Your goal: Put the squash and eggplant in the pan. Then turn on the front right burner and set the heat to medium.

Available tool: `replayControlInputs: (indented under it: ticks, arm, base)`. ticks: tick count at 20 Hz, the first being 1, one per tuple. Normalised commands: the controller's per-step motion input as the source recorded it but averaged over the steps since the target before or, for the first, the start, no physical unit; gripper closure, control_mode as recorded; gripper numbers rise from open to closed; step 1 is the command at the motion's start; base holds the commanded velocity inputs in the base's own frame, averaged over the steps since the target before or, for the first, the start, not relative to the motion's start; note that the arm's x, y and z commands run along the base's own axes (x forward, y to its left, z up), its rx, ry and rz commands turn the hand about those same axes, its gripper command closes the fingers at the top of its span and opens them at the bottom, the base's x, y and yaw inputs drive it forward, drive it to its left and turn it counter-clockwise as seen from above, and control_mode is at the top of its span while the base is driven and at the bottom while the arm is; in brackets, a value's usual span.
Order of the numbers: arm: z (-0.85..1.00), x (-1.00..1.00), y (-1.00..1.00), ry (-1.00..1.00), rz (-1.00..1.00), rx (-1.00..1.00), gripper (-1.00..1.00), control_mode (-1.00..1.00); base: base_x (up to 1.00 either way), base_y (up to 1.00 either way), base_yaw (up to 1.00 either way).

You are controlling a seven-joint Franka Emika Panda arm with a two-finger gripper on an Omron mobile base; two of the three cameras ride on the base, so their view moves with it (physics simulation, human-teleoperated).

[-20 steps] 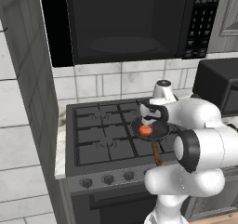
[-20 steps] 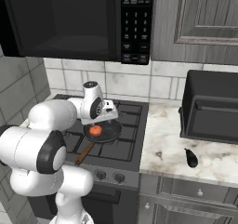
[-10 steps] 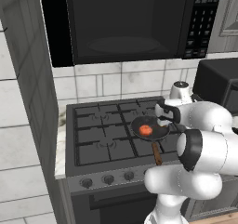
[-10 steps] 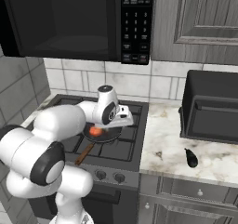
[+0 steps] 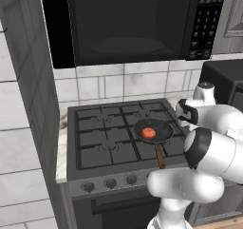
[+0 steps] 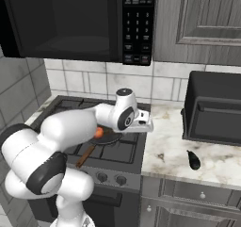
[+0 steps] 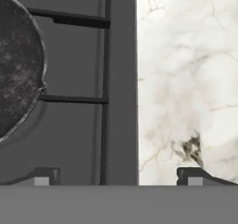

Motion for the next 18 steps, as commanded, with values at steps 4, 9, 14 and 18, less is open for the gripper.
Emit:
replayControlInputs:
  ticks: [4,9,14,18]
  arm:
    - [0.07,-0.25,-0.64,-0.11,-0.1,0.0,-1.0,-1.0]
    - [0.01,-0.24,-0.66,-0.09,-0.08,0.0,-1.0,-1.0]
    - [0.0,-0.11,-0.53,-0.02,-0.06,0.0,-1.0,-1.0]
    - [0.0,-0.01,-0.41,0.0,-0.04,0.0,-1.0,-1.0]
  base:
    - [0.0,0.0,0.0]
    - [0.0,0.0,0.0]
    - [0.0,0.0,0.0]
    - [0.0,0.0,0.0]
